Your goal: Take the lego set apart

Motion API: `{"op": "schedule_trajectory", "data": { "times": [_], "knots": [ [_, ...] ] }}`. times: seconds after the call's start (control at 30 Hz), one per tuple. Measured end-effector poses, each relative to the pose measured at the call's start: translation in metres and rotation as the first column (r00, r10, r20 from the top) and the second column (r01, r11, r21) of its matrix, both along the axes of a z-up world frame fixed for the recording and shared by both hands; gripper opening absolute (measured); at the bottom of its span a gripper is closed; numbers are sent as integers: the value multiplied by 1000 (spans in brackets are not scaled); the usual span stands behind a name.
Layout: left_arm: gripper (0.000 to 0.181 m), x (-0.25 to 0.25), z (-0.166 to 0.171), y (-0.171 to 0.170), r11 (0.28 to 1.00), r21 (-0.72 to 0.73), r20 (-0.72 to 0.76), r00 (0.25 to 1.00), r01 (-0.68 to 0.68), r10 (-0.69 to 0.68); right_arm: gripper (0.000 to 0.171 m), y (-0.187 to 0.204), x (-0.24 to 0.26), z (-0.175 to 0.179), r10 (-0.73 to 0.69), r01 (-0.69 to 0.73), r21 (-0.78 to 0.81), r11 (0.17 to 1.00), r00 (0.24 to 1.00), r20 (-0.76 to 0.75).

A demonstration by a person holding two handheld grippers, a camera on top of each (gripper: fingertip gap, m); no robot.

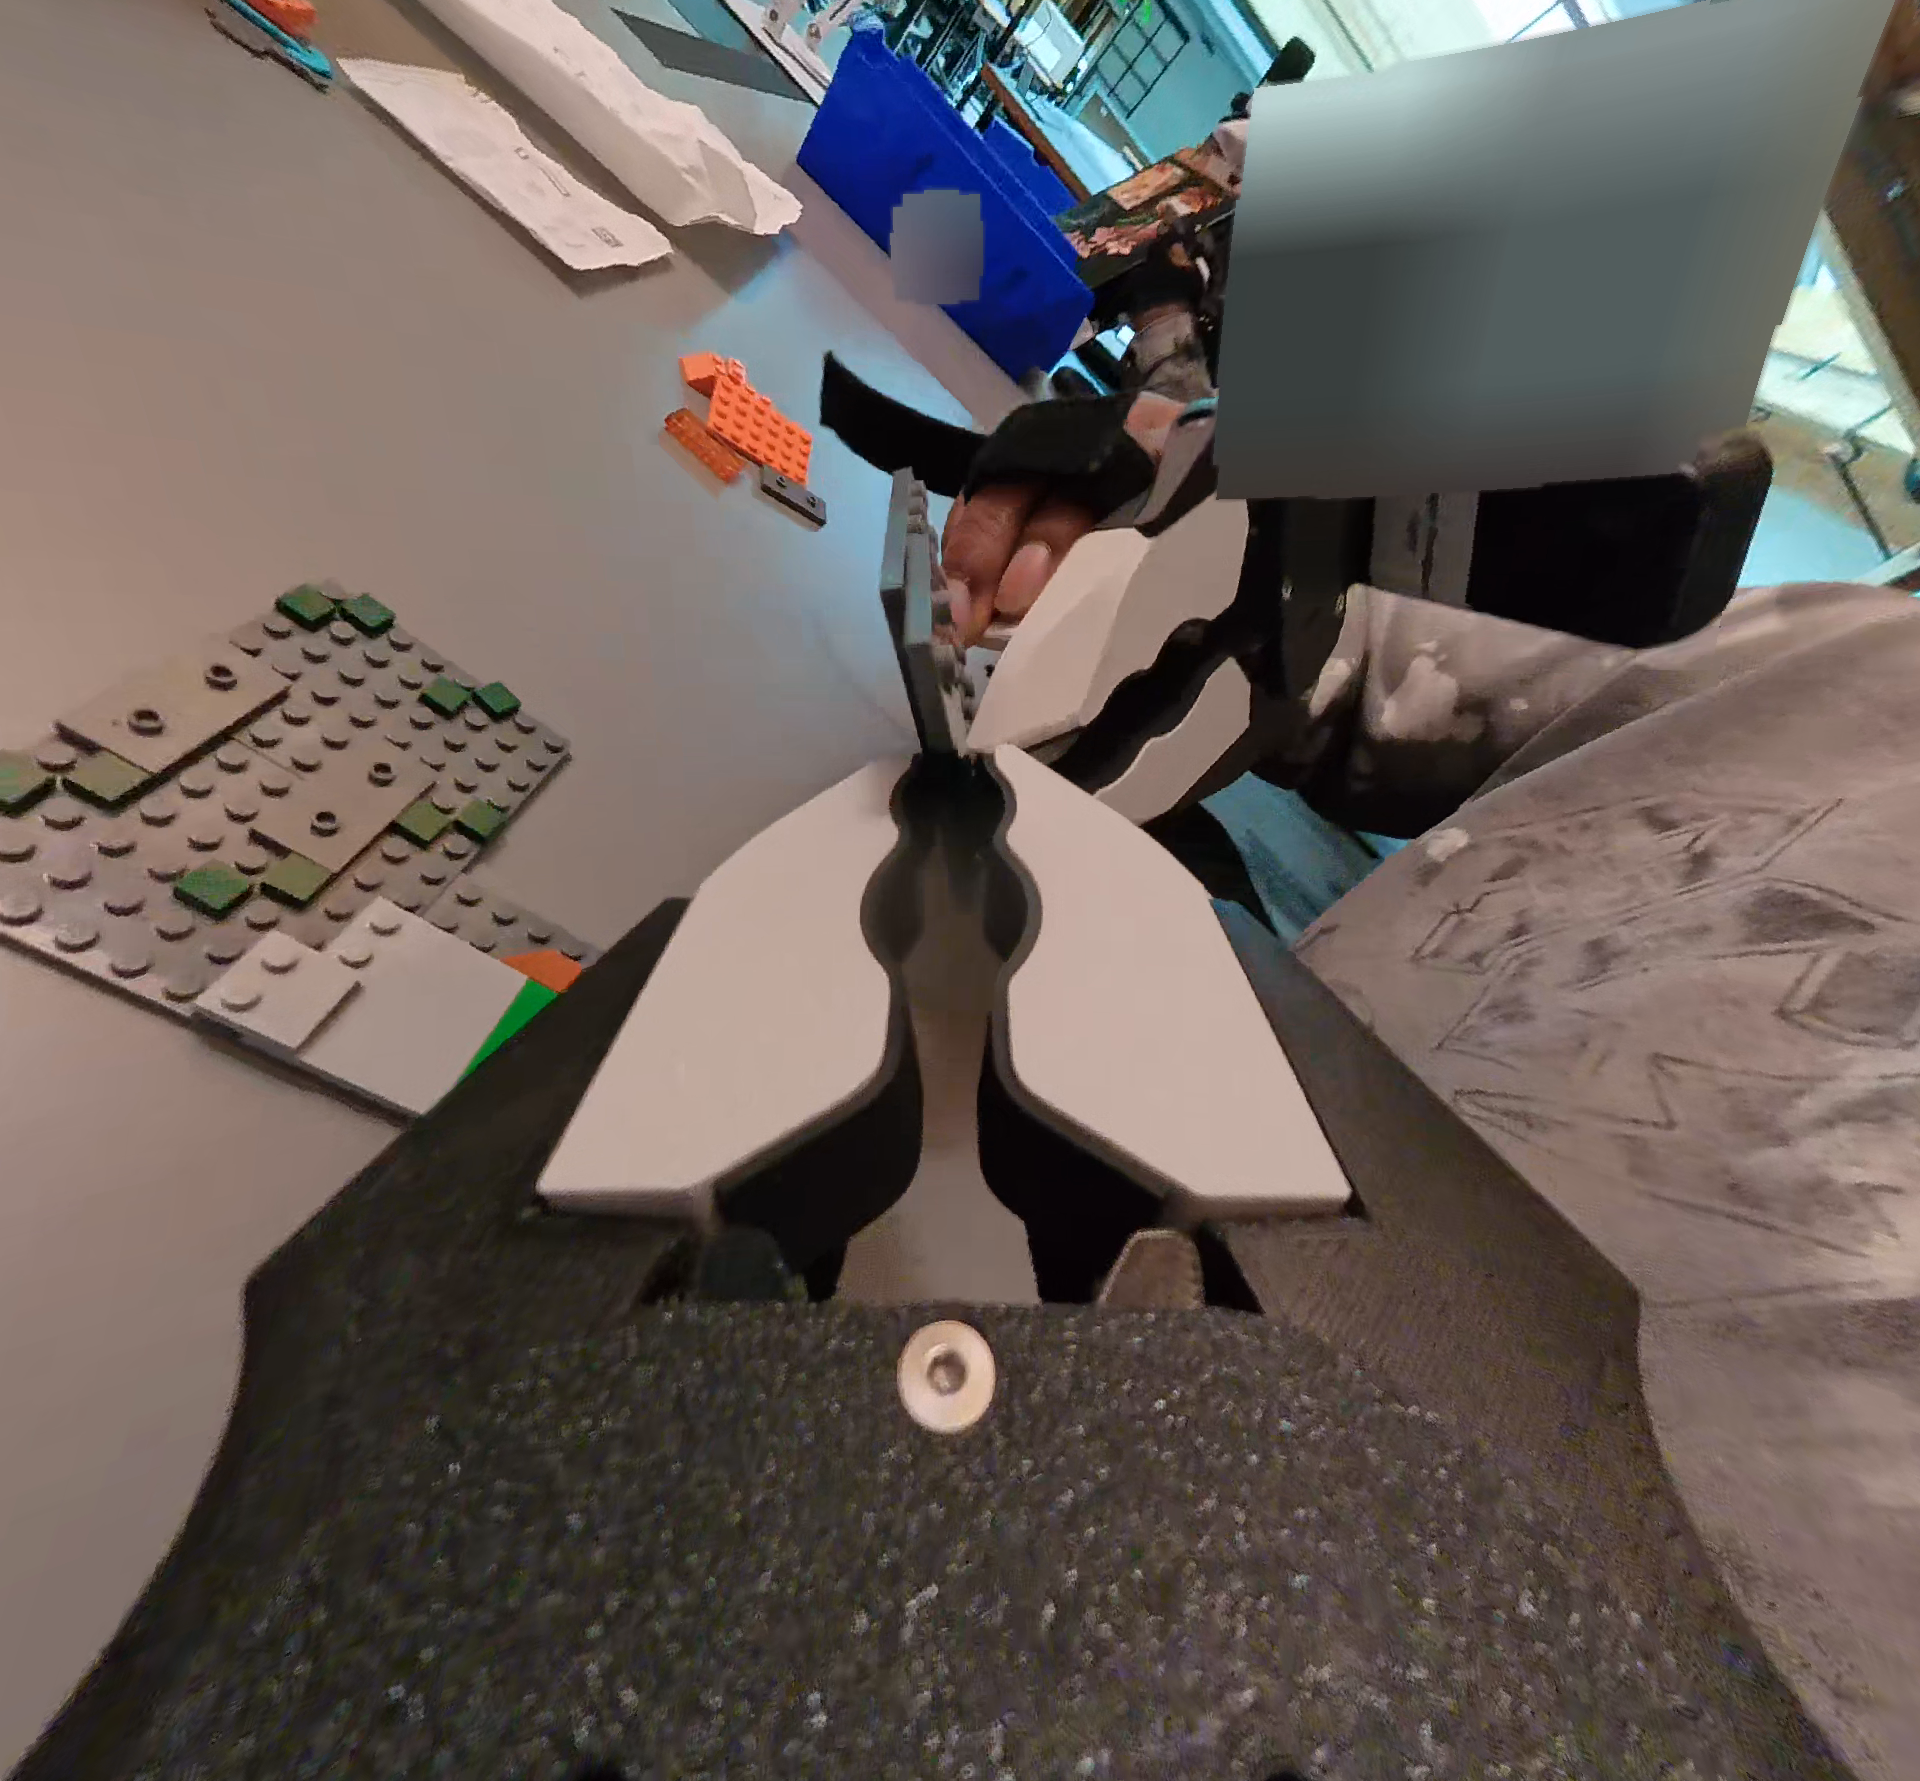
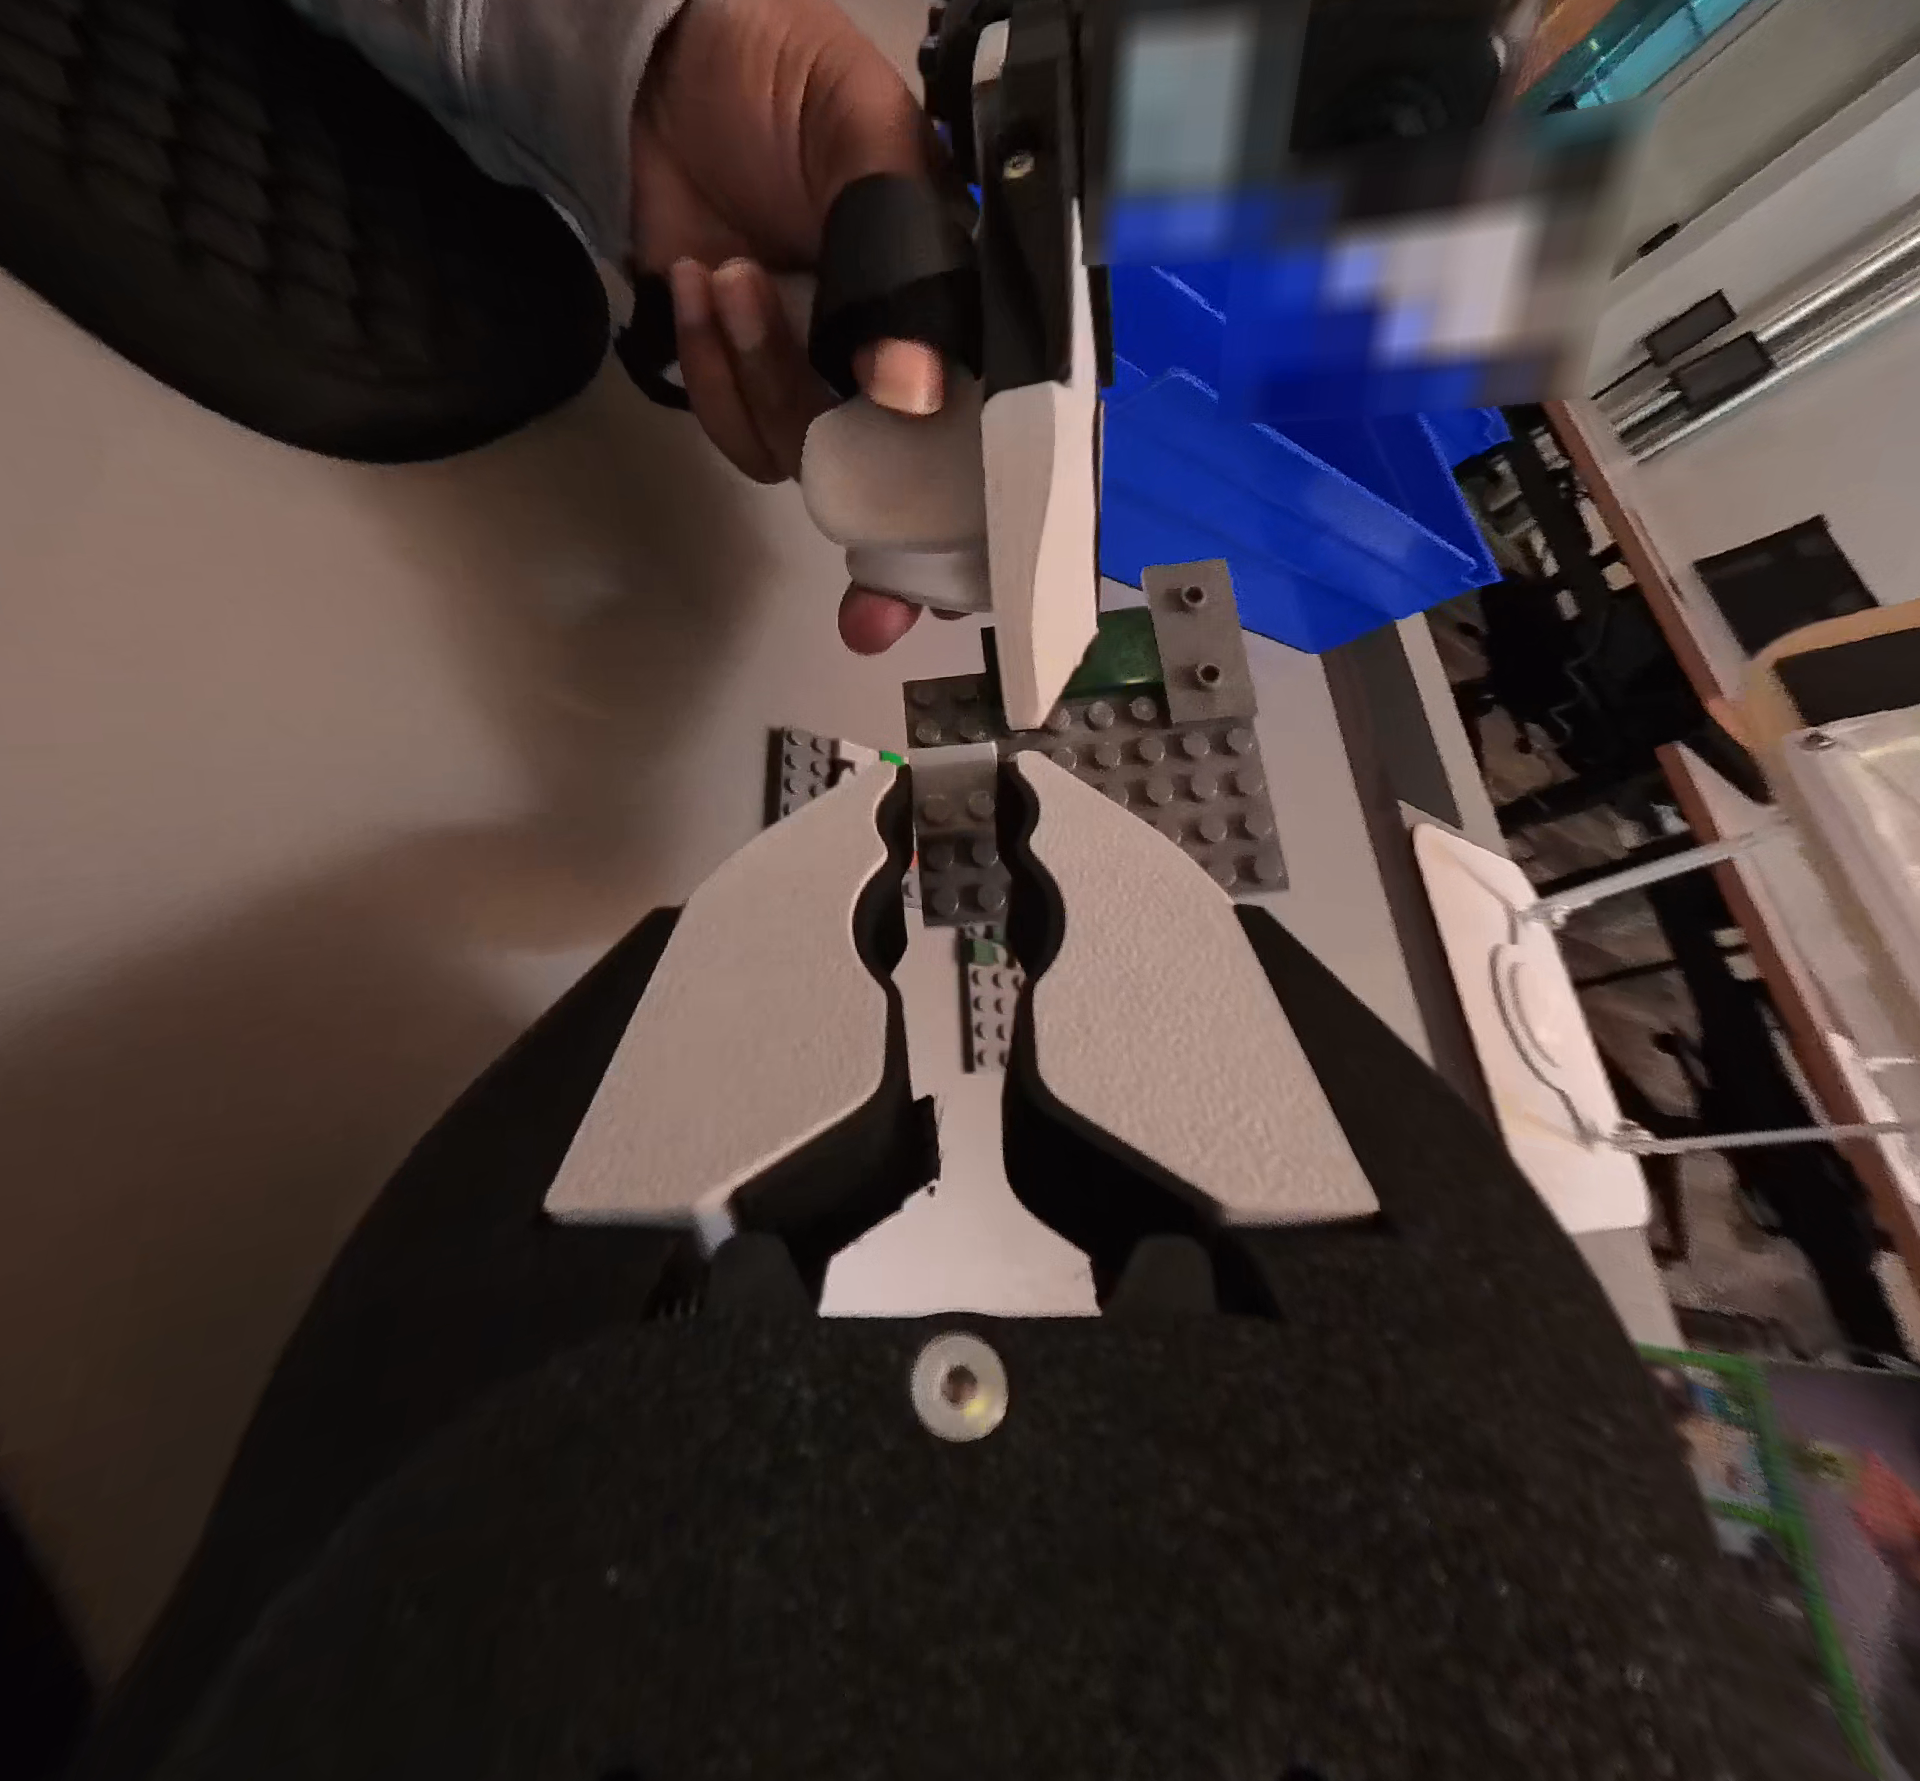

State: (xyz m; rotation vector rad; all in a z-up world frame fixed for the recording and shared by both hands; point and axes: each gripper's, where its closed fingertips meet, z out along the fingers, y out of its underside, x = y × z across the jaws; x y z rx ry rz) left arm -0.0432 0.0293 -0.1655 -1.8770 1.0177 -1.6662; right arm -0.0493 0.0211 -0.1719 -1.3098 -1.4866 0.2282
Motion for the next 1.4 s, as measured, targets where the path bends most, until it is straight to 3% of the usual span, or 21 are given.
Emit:
{"op": "schedule_trajectory", "data": {
  "times": [0.1, 0.17, 0.2, 0.27, 0.5, 0.67, 0.87, 1.03, 1.17, 1.4],
  "knots": [
    [9, 2, -8, -1, 999, 39, -37, 999, 9, -7, 14, -5, 1, -4, 25, -26, -43, 999, 999, -21],
    [7, -3, -27, 19, 987, 140, -126, 987, -81, 99, 14, -24, -8, 9, 105, -120, -109, 987, 986, -131],
    [7, -4, -24, 16, 996, 66, -94, 993, -60, 66, 14, -22, -7, 9, 93, -102, -77, 992, 989, -111],
    [7, -1, -22, 8, 990, 138, -106, 993, -35, 50, 15, -16, 0, 5, 56, -71, -109, 992, 989, -135],
    [7, -2, -24, 19, 980, 186, -143, 985, -70, 98, 15, -4, 16, 10, -18, -22, -183, 983, 976, -215],
    [6, -9, -34, 31, 962, 250, -192, 968, -113, 163, 15, 17, 5, 40, -79, 7, -226, 974, 947, -311],
    [6, -26, -35, 54, 915, 337, -182, 939, -220, 293, 16, 57, -29, 55, -80, 27, -208, 978, 964, -252],
    [6, -48, -40, 78, 745, 610, -198, 858, -270, 473, 17, 79, -33, 40, -138, 93, -175, 980, 955, -264],
    [6, -55, -40, 88, 652, 712, -199, 815, -261, 544, 16, 76, -26, 19, -144, 119, -141, 983, 973, -181],
    [6, -52, -45, 87, 633, 741, -216, 813, -224, 541, 19, 40, -18, -34, -15, 27, -242, 970, 999, 53]
  ]
}}
